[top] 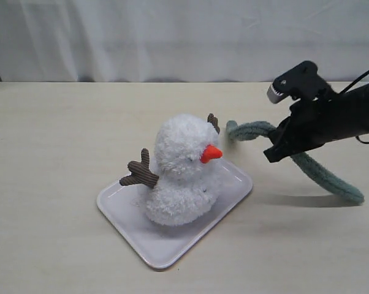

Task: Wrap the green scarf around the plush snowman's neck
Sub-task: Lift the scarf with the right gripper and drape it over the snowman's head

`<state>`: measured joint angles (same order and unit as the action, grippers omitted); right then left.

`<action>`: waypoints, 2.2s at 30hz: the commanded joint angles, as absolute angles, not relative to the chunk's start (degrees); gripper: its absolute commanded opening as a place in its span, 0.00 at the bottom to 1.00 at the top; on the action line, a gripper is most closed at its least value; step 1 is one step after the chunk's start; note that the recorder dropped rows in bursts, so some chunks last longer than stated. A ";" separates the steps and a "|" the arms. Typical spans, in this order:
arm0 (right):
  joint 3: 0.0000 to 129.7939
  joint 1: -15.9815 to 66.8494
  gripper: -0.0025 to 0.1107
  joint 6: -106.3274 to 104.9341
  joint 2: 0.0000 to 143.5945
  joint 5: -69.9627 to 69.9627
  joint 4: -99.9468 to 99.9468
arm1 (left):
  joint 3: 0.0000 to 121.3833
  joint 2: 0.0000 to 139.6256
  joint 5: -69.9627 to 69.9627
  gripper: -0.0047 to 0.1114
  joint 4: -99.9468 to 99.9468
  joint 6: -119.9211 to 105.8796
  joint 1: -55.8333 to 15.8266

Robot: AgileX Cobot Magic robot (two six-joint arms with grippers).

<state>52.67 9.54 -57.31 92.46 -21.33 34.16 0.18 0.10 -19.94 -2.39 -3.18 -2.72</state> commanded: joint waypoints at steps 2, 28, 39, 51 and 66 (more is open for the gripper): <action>53.95 13.33 0.06 -53.09 81.87 -30.76 33.99 | 0.00 0.00 -19.02 0.04 -2.34 -3.12 -2.66; 58.15 50.09 0.06 -80.54 67.30 -31.28 12.20 | 0.00 0.00 -19.02 0.04 -2.34 -3.12 -2.66; 58.15 49.98 0.06 -55.12 72.49 -31.25 -32.40 | 0.00 0.00 -19.02 0.04 -2.34 -3.12 -2.66; 58.15 41.76 0.06 -43.65 80.25 -16.45 -35.46 | 0.00 0.00 -19.02 0.04 -2.34 -3.12 -2.66; 58.15 38.00 0.06 -44.39 94.33 0.00 -35.34 | 0.00 0.00 -19.02 0.04 -2.34 -3.12 -2.66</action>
